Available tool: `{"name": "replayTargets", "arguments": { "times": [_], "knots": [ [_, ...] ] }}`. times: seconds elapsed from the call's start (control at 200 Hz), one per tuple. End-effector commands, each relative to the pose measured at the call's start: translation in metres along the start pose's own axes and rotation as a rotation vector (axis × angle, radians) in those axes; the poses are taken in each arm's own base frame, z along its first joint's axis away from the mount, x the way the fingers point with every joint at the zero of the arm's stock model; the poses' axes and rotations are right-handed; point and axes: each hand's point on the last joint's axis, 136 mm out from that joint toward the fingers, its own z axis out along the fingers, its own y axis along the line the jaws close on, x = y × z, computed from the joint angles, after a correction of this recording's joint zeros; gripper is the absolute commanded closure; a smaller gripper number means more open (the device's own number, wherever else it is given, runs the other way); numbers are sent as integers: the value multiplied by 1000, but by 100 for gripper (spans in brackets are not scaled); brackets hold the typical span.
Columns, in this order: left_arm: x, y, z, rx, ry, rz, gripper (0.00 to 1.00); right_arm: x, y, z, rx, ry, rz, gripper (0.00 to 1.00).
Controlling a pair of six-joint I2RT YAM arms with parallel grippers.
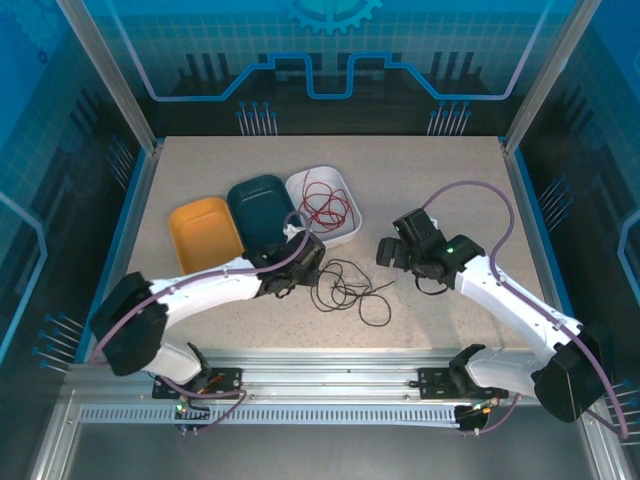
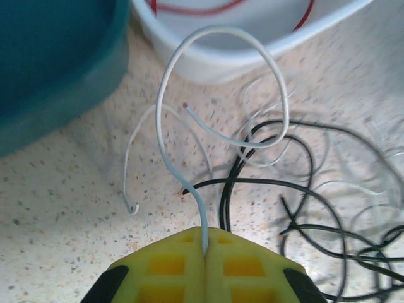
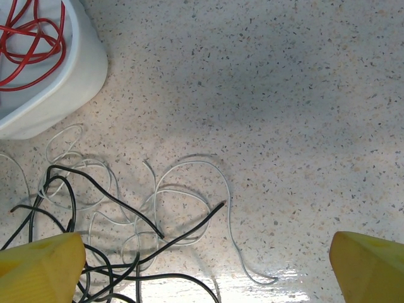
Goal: Untangle the cables
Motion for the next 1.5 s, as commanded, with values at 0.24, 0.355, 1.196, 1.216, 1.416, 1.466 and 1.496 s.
{"name": "replayTargets", "arguments": {
  "times": [0.24, 0.355, 1.196, 1.216, 1.416, 1.466, 1.496],
  "knots": [
    [-55, -6, -87, 96, -218, 110, 100, -7, -1, -1, -7, -25, 44, 0],
    [-72, -4, -112, 96, -286, 140, 100, -8, -2, -2, -7, -31, 46, 0],
    [-167, 53, -287, 2, -817, 117, 100, -14, -1, -8, -22, -61, 61, 0],
    [-167, 55, -291, -1, -826, 114, 100, -14, -1, -8, -23, -63, 61, 0],
    [-167, 64, -309, -4, -871, 93, 100, -17, 2, -8, -31, -69, 59, 0],
    [-166, 62, -308, 10, -866, 99, 100, -17, 3, -8, -32, -69, 60, 0],
    [-165, 60, -306, 19, -858, 103, 100, -17, 4, -7, -34, -67, 60, 0]
  ]
}}
